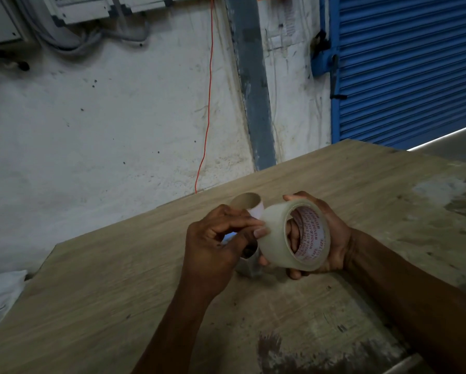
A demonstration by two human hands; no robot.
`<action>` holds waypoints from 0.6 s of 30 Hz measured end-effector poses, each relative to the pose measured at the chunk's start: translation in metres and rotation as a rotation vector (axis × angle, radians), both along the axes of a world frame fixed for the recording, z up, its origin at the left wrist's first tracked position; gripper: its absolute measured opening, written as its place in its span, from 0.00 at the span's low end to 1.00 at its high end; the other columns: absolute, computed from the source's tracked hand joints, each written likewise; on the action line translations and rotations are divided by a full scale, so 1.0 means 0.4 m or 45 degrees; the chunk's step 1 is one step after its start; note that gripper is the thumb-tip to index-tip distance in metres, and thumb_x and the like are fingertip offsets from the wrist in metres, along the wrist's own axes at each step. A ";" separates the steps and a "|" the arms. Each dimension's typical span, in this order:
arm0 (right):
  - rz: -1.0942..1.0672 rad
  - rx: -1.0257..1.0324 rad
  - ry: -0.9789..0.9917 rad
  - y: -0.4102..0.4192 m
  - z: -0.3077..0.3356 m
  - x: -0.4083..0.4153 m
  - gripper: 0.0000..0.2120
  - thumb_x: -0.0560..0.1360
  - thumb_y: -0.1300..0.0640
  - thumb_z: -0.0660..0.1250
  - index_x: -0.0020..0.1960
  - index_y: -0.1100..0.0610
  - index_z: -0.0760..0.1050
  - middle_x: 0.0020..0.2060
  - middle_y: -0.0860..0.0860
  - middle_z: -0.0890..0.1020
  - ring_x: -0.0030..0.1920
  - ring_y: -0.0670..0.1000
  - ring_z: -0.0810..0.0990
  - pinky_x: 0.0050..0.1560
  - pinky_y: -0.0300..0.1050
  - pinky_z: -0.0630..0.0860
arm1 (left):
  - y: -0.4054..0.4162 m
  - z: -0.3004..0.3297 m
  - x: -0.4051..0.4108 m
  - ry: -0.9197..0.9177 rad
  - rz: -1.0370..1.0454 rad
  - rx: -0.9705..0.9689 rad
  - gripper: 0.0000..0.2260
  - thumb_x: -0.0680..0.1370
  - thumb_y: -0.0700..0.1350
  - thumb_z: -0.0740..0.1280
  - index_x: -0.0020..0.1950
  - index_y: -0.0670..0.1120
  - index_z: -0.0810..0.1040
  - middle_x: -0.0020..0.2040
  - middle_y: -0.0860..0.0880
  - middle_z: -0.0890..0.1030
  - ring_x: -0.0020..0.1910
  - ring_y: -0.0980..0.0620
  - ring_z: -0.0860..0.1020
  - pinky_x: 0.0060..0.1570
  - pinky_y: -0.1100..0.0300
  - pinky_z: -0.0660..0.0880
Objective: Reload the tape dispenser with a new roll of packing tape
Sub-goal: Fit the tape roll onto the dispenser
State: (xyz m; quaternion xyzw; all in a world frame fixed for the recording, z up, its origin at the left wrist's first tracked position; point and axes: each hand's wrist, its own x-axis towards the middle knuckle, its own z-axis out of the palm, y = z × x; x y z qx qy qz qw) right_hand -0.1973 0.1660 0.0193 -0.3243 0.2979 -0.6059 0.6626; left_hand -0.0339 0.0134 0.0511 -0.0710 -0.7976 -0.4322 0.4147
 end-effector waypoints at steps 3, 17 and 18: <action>-0.021 0.047 0.009 0.001 -0.001 -0.001 0.39 0.77 0.30 0.54 0.68 0.63 0.72 0.57 0.69 0.77 0.54 0.66 0.75 0.41 0.54 0.81 | 0.011 0.000 0.003 -0.024 0.027 -0.115 0.04 0.75 0.43 0.76 0.46 0.43 0.85 0.46 0.51 0.84 0.49 0.50 0.83 0.50 0.58 0.80; -0.228 0.184 0.049 0.009 0.025 0.015 0.28 0.73 0.34 0.60 0.54 0.56 0.85 0.47 0.58 0.83 0.42 0.59 0.83 0.35 0.52 0.82 | 0.042 0.003 0.004 -0.110 0.028 -0.144 0.04 0.80 0.46 0.68 0.47 0.47 0.80 0.49 0.52 0.78 0.52 0.52 0.79 0.52 0.61 0.76; -0.250 0.182 0.035 0.008 0.026 0.013 0.28 0.73 0.35 0.62 0.55 0.56 0.84 0.48 0.59 0.83 0.42 0.60 0.83 0.35 0.53 0.82 | 0.041 0.002 0.002 -0.074 0.053 -0.183 0.05 0.80 0.47 0.68 0.47 0.47 0.80 0.49 0.52 0.79 0.52 0.51 0.80 0.52 0.59 0.76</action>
